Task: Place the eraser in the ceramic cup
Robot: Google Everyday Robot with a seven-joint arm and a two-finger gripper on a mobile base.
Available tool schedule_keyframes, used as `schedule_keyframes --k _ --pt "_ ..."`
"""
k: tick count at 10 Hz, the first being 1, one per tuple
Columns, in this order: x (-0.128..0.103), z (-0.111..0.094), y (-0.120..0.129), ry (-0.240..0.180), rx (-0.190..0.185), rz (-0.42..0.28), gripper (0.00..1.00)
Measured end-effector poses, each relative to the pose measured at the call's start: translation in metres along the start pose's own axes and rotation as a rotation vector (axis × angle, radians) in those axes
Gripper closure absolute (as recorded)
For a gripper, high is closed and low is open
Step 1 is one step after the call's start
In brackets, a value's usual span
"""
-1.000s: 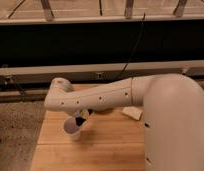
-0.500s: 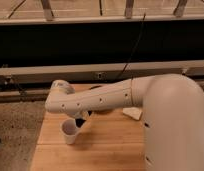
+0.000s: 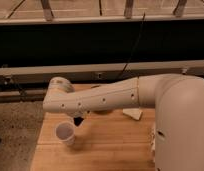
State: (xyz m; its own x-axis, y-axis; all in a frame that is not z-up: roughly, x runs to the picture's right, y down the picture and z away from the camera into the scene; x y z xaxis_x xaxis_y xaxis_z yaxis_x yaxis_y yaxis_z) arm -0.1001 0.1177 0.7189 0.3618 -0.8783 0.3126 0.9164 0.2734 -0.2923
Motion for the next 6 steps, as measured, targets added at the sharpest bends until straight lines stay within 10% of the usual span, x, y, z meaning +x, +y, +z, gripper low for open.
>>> schedule_keyframes --k 6 --pt "-0.057 -0.029 -0.011 -0.061 0.060 -0.082 1.00"
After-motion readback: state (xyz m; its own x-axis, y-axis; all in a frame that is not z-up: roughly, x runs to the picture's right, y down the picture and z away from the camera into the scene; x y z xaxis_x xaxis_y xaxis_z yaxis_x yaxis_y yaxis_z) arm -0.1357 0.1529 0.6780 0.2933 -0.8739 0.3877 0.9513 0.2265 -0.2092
